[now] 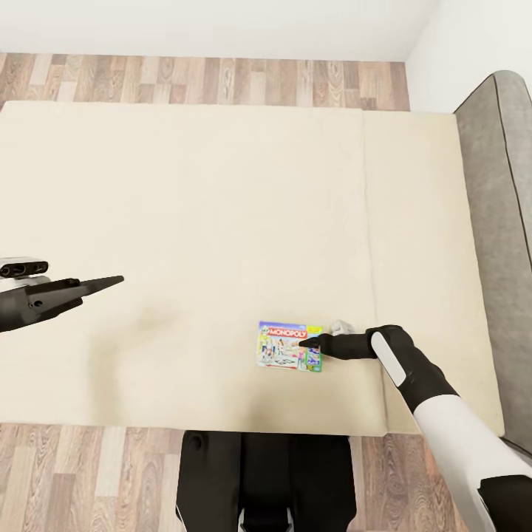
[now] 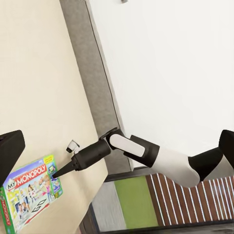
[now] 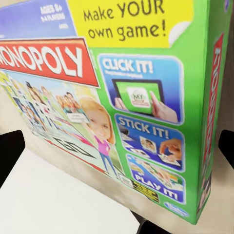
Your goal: Put all the toys in the child's room - the three board games (two on the bed and one on the table), the two jigsaw puzzles on the table, and the tennis ball on the table - inside the toy box on the table in the child's room.
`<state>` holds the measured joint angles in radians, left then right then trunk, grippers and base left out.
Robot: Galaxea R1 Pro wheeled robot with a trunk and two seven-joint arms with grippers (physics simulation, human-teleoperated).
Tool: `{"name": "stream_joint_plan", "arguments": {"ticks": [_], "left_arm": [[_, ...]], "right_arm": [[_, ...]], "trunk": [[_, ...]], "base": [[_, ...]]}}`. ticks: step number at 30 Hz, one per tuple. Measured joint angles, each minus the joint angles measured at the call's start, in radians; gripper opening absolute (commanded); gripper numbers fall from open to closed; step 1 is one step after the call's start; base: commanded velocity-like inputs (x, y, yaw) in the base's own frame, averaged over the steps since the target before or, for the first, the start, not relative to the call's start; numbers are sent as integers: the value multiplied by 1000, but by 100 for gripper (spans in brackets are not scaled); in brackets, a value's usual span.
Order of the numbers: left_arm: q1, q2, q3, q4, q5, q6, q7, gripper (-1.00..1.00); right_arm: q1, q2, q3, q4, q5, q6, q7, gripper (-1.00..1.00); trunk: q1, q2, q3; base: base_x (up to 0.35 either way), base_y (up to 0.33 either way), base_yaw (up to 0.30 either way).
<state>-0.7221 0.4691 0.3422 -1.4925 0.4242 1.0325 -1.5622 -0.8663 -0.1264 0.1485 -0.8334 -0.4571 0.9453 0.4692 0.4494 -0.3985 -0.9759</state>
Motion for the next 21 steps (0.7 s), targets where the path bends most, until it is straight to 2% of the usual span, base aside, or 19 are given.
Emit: {"name": "stream_joint_plan", "arguments": {"ticks": [16, 19, 21], "left_arm": [[0, 0, 0, 0, 0, 0, 0, 100], [-3, -3, 2, 0, -1, -4, 5, 100], [-3, -3, 2, 0, -1, -4, 5, 100]], "right_arm": [[0, 1, 0, 1, 0, -8, 0, 100], [5, -13, -13, -5, -7, -9, 4, 100], [5, -14, -13, -5, -7, -9, 4, 100]], "trunk": [[0, 0, 0], [0, 0, 0], [0, 0, 0]], "base": [[0, 30, 0], [0, 0, 0], [0, 0, 0]]}}
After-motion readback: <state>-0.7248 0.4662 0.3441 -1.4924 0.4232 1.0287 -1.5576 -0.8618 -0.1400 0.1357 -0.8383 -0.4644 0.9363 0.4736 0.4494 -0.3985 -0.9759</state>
